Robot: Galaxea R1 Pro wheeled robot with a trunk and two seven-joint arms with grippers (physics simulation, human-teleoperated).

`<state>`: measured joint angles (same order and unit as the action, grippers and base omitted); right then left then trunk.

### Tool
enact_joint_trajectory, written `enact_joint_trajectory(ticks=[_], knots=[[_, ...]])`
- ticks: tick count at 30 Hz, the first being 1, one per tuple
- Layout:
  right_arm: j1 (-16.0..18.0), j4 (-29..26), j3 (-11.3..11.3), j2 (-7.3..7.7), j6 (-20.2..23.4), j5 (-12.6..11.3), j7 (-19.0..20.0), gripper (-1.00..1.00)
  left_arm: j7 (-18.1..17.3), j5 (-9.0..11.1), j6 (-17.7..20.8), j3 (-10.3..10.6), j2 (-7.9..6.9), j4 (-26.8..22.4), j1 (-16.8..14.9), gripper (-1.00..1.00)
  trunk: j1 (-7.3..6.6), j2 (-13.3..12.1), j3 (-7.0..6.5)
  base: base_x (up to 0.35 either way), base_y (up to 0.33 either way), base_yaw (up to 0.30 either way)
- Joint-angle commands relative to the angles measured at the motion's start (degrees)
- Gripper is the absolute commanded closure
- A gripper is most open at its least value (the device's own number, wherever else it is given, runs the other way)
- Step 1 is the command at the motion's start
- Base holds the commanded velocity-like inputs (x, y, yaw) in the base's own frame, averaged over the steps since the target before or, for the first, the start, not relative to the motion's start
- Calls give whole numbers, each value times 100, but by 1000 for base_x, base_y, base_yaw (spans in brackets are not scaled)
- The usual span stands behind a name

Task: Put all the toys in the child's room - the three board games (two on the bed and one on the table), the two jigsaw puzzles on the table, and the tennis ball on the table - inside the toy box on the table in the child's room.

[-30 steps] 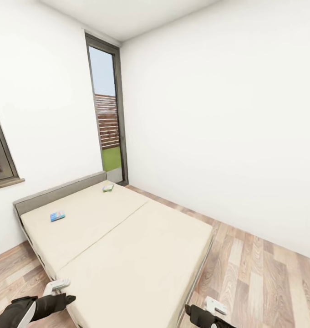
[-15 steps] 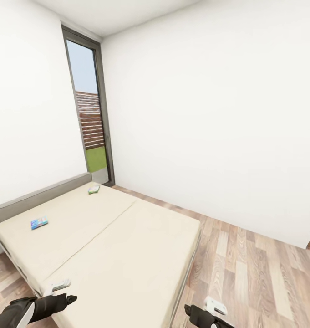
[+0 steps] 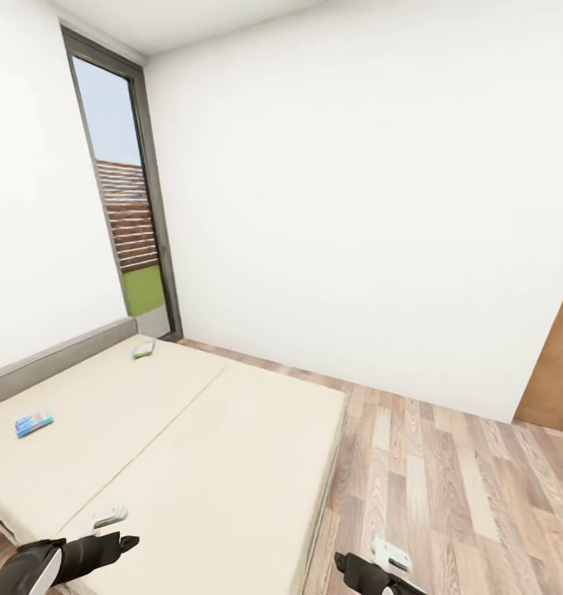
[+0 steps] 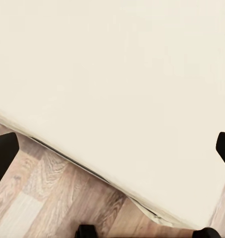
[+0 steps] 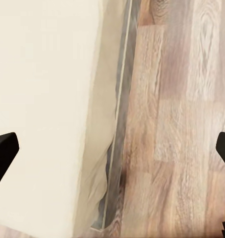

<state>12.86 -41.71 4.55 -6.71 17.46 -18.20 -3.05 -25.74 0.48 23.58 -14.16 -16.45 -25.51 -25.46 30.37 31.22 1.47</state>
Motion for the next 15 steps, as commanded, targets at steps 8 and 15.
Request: enact_joint_trajectory(ticks=[8,15], knots=[[1,-12,4,-8,29,-56,-30,-100,-28,5,50,-35,2,-7,-3,-100,3,12,21,0,178,-81],[0,-12,8,-6,29,-59,-29,-100,-28,5,50,-35,2,-7,0,-100,3,12,23,0,212,-176]])
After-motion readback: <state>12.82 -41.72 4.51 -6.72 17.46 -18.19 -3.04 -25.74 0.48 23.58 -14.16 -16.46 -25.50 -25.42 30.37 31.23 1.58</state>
